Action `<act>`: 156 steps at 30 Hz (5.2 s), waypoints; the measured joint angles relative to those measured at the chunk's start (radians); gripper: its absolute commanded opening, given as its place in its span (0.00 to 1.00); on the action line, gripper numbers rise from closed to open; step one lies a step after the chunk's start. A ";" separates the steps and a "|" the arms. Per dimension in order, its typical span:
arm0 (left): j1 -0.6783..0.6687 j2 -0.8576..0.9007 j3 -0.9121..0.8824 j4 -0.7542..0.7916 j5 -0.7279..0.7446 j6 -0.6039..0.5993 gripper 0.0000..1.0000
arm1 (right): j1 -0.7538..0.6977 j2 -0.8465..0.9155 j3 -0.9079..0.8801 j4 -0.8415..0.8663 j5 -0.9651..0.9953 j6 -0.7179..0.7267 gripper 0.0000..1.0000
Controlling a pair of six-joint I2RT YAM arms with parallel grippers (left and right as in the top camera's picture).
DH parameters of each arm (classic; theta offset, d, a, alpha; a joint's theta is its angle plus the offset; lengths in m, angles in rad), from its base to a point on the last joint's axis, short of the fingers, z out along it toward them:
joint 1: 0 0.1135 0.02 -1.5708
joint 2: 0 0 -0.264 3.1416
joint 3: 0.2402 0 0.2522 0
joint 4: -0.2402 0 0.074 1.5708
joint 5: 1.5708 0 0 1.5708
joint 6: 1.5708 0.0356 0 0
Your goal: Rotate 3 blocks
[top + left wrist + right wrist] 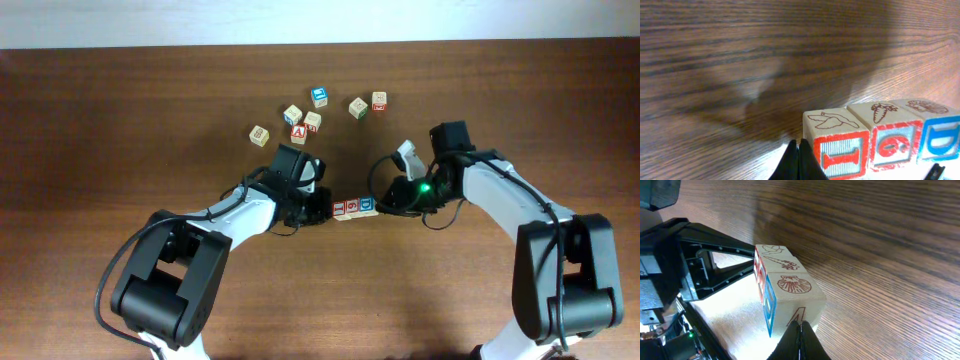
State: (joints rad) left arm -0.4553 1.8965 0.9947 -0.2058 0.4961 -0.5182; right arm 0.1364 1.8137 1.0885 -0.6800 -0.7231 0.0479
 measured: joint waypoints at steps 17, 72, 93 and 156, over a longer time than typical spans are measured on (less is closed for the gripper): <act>0.025 0.005 -0.005 -0.007 -0.043 -0.006 0.00 | 0.142 -0.050 0.054 0.066 0.029 0.122 0.04; 0.150 -0.871 0.238 -0.683 -0.581 0.217 0.99 | 0.147 -0.874 0.431 -0.562 0.486 0.176 0.98; 0.150 -0.894 0.238 -0.705 -0.591 0.217 0.99 | -0.040 -1.707 -0.766 0.405 0.670 -0.026 0.98; 0.373 -1.875 -0.980 0.124 -0.499 0.572 0.99 | -0.042 -1.802 -1.074 0.607 0.653 -0.026 0.98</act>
State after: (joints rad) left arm -0.0818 0.0212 0.0147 -0.0818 -0.0029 0.0536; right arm 0.0948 0.0120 0.0147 -0.0731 -0.0696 0.0216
